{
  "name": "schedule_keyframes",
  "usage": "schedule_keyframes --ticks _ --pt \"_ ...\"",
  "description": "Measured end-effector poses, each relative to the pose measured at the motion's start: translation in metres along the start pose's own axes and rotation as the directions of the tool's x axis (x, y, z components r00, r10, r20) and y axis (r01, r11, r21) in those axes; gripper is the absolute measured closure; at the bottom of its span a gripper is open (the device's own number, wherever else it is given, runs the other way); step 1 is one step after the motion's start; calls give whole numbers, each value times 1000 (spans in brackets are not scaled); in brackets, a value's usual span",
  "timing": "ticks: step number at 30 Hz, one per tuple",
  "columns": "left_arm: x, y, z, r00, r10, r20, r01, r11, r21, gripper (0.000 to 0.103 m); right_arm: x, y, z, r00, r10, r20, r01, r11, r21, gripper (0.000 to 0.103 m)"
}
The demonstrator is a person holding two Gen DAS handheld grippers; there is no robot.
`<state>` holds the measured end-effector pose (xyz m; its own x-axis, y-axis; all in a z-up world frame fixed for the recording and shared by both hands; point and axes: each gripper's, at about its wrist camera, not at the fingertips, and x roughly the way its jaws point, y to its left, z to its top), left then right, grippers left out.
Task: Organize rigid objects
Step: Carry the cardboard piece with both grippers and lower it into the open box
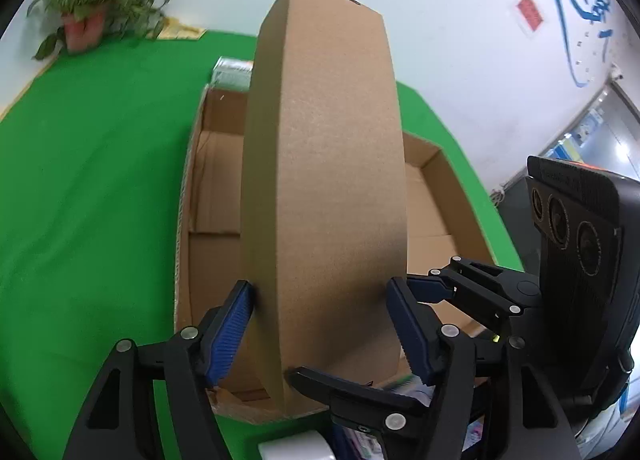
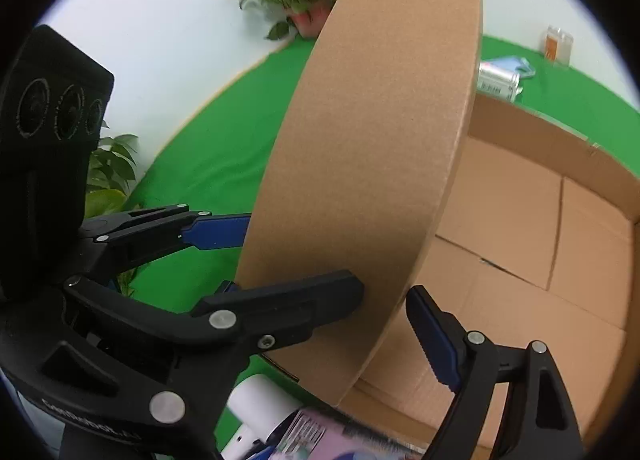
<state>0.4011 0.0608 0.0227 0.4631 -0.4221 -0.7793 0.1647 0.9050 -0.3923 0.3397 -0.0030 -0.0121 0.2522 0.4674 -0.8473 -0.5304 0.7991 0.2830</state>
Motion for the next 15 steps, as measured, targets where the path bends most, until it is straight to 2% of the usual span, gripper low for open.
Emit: schedule_keyframes --ticks 6,11,14,15 --pt "28 8 6 996 76 -38 -76 997 -6 48 36 -20 0 994 51 -95 -47 998 39 18" --pt "41 21 5 990 125 -60 -126 992 -15 52 58 -23 -6 983 117 -142 -106 991 79 18" --pt "44 22 5 989 125 -73 -127 992 -15 56 70 -26 -5 976 144 -163 -132 988 84 12" --pt "44 37 3 989 123 -78 -125 992 -16 56 72 -28 -4 974 148 -173 -133 987 94 12"
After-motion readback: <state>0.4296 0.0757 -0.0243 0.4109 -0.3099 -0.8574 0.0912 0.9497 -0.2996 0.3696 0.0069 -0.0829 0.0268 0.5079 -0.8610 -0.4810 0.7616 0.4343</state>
